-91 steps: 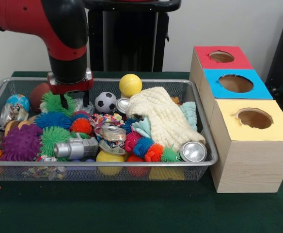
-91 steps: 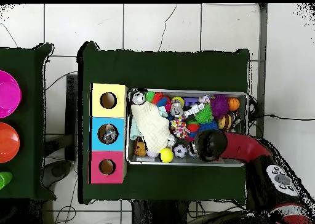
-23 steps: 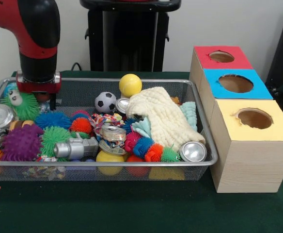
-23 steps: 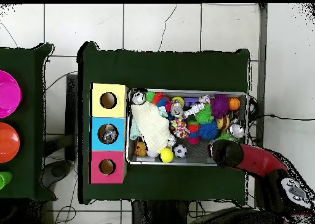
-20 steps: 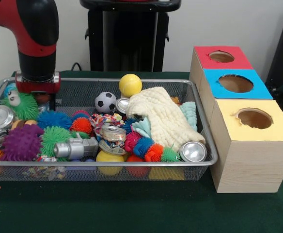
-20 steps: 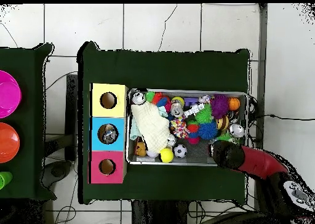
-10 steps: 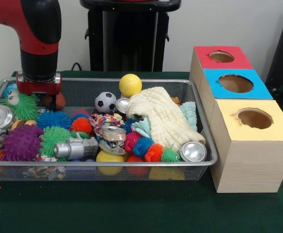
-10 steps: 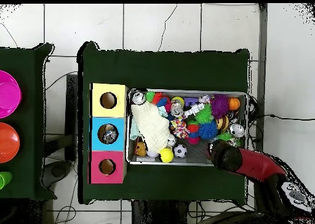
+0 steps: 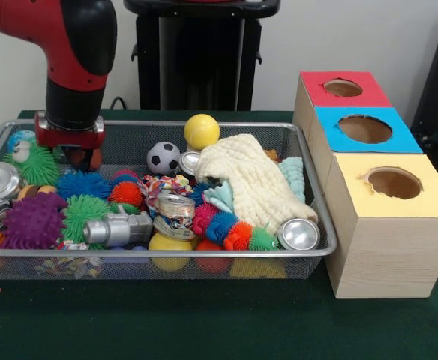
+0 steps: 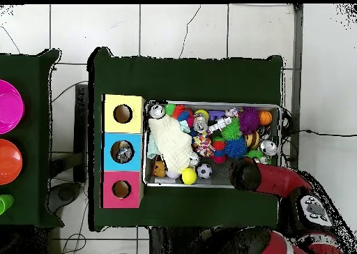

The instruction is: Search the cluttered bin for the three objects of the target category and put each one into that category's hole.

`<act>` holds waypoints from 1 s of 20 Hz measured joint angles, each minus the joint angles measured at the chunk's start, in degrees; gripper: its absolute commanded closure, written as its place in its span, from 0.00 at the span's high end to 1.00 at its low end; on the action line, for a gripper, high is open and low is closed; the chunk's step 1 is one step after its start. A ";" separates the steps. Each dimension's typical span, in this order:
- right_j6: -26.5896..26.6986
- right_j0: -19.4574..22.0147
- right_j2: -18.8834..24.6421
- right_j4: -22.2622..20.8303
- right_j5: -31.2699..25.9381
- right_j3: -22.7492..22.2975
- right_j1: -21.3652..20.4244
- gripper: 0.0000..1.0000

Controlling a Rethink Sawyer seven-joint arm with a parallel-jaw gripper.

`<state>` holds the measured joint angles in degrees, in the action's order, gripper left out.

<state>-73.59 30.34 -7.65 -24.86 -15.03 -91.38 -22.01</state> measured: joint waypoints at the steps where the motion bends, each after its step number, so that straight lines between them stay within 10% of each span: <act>1: 0.00 -1.18 -1.10 0.25 0.21 0.41 0.42 0.00; 20: 0.00 -1.20 -1.56 0.85 0.74 0.60 0.67 0.00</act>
<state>-73.59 29.14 -9.21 -24.01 -14.28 -90.78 -21.35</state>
